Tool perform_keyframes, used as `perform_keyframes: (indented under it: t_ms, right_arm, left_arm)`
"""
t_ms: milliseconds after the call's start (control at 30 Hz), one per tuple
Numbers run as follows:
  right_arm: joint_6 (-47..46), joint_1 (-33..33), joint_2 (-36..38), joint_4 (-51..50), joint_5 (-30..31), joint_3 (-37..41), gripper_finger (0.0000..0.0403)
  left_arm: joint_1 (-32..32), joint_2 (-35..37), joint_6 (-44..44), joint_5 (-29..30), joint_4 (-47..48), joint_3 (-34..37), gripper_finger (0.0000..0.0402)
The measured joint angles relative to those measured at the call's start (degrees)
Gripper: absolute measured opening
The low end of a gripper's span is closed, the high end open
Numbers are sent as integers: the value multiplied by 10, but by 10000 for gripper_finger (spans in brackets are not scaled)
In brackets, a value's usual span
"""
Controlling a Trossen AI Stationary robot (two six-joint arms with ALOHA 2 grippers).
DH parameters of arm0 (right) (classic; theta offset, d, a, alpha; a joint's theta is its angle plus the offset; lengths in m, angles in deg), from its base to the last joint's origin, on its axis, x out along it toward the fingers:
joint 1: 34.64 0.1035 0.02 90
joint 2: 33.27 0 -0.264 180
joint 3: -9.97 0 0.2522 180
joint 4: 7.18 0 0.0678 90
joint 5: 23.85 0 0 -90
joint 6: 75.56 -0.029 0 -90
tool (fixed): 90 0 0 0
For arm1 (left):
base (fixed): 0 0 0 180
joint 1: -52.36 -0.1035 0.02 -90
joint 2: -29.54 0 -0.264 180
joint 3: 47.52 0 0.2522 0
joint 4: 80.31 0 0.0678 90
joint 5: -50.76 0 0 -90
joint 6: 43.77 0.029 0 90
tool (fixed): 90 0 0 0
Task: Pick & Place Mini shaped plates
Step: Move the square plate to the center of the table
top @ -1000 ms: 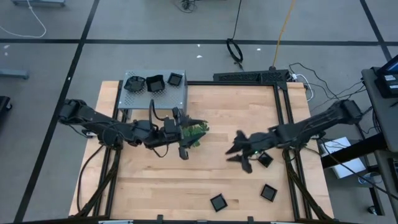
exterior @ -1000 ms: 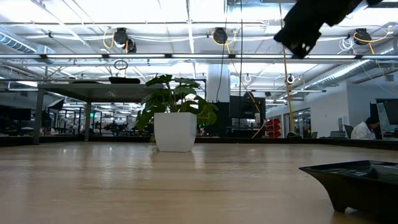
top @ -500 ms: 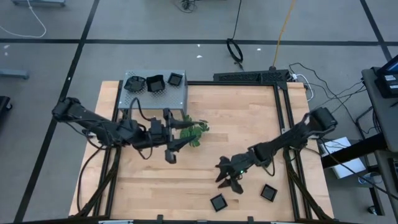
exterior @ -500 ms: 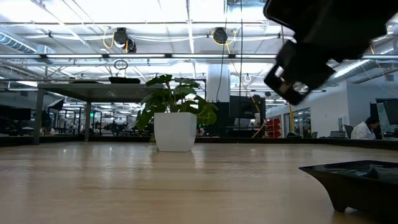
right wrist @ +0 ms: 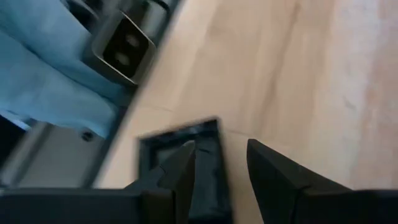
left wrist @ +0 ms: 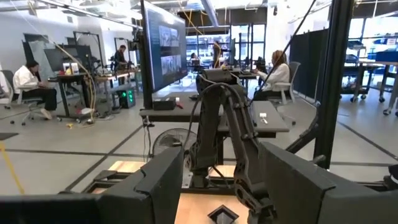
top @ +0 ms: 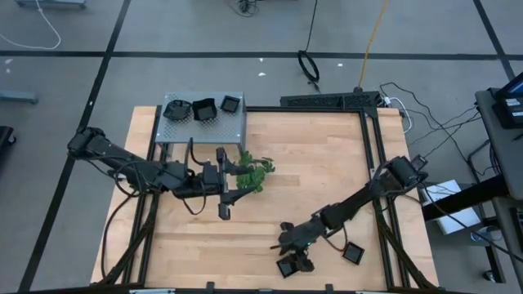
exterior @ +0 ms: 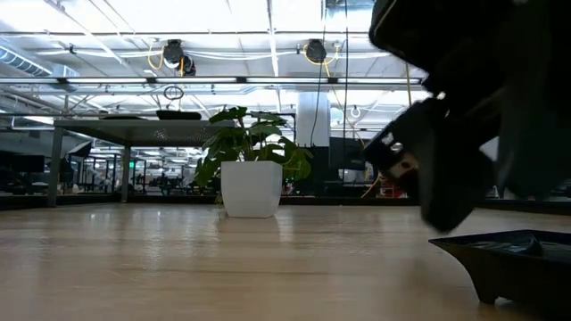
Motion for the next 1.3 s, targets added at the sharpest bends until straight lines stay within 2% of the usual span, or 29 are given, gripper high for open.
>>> perform_keyframes:
  t_ms: [167,467,600,800,1167,1300]
  right_arm:
    - [52,-1,-21,-34,9,-24,132]
    - [63,7,-21,-49,-2,-25,128]
    - [88,17,-21,-61,-3,-25,96]
    - [97,19,-21,-66,-9,-25,11]
    - [76,-15,4,-28,12,-23,1]
    - [59,-54,4,14,80,-24,1]
  left_arm:
    - [0,0,0,0,6,0,214]
    - [0,0,-2,0,11,0,214]
    - [0,0,-2,-1,11,0,214]
    - [7,0,-2,-1,10,0,214]
    - [22,0,0,0,2,0,214]
    - [22,0,1,0,2,0,214]
